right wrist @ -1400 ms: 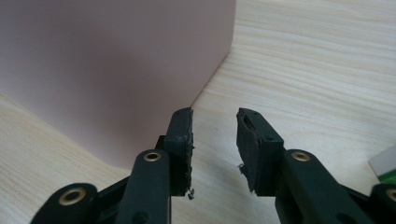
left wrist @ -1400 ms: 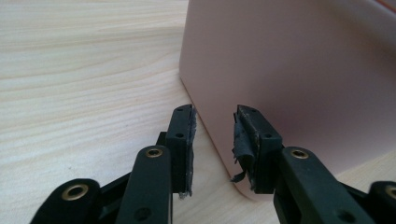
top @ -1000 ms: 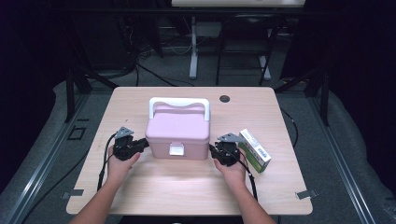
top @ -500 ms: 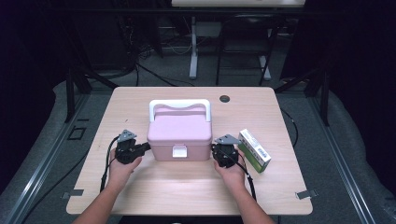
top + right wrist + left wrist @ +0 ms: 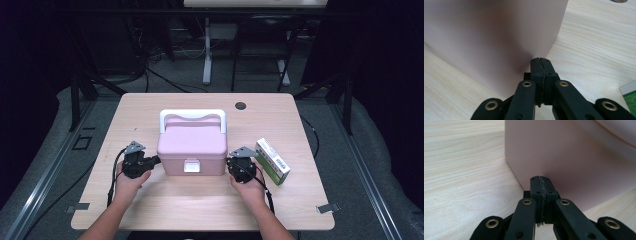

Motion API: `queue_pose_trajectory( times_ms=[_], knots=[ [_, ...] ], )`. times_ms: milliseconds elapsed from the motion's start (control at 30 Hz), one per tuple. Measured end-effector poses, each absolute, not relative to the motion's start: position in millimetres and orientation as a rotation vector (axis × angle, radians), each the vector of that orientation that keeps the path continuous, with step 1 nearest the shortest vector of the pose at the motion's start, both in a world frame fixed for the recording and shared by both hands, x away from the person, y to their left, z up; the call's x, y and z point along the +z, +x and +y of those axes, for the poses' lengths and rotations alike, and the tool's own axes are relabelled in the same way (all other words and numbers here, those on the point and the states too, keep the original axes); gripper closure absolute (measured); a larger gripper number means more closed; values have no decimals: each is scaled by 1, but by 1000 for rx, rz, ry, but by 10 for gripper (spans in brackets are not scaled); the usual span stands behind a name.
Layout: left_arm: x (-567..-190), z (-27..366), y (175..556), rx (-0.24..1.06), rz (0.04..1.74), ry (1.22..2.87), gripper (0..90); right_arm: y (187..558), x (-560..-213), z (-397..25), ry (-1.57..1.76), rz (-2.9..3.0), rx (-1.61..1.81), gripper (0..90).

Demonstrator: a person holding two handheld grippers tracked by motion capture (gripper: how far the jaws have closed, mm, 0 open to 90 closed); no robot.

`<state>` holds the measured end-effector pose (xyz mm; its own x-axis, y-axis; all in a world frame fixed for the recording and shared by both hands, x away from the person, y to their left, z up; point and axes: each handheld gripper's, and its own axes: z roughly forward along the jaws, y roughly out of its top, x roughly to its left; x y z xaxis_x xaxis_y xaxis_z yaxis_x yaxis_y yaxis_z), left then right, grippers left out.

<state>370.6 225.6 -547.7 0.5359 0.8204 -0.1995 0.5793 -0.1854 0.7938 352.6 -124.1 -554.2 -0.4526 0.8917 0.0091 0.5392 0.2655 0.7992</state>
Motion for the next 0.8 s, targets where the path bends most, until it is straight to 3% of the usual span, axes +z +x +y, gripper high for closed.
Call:
queue_pose_trajectory(
  times_ms=[800],
  knots=[
    [-543, 226, 355, 318, 1147, 1923, 897, 337, -548, -125, 1229, 2186, 1002, 900]
  ],
)
